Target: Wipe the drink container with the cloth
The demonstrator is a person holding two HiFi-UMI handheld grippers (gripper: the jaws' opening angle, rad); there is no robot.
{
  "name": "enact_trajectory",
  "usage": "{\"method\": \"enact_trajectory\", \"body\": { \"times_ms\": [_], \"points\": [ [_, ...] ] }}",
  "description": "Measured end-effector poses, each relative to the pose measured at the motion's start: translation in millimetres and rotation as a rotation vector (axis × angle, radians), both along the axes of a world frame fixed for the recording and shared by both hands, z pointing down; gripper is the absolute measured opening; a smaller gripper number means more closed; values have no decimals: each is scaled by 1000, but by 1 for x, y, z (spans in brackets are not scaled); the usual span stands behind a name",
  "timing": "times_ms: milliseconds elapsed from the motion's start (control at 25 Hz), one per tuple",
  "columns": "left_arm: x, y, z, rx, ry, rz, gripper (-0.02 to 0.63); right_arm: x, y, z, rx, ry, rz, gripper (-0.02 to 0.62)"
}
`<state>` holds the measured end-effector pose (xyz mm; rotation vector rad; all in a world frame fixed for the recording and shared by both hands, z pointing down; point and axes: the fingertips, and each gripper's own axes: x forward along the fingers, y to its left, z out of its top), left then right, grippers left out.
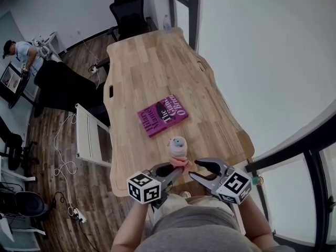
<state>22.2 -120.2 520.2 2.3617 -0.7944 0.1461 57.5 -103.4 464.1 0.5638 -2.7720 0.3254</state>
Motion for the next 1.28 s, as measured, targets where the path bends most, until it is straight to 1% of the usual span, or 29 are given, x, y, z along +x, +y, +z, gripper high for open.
{"method": "enact_trajectory", "body": {
  "times_ms": [160,320,480,640,720,840,960,1120,1280],
  "points": [
    [5,14,-20,72,55,109,66,-1,7,-1,-45,-16,-80,193],
    [12,32,-34,128,85,229,66,-6,20,2,-72,5,-176,207],
    [18,49,-38,149,83,331,65,-10,26,7,-88,19,-219,255],
    [24,60,-39,155,82,398,66,-13,38,11,-120,11,-295,254],
    [25,60,-39,157,81,396,66,-14,43,11,-128,5,-324,210],
    [23,55,-38,155,80,368,65,-14,45,10,-118,4,-334,110],
    [20,54,-38,141,89,349,71,-15,43,10,-94,15,-318,61],
    [17,53,-38,126,98,325,83,-16,42,9,-86,9,-304,37],
    [16,48,-34,117,74,289,93,-15,36,12,-75,13,-256,35]
  ]
}}
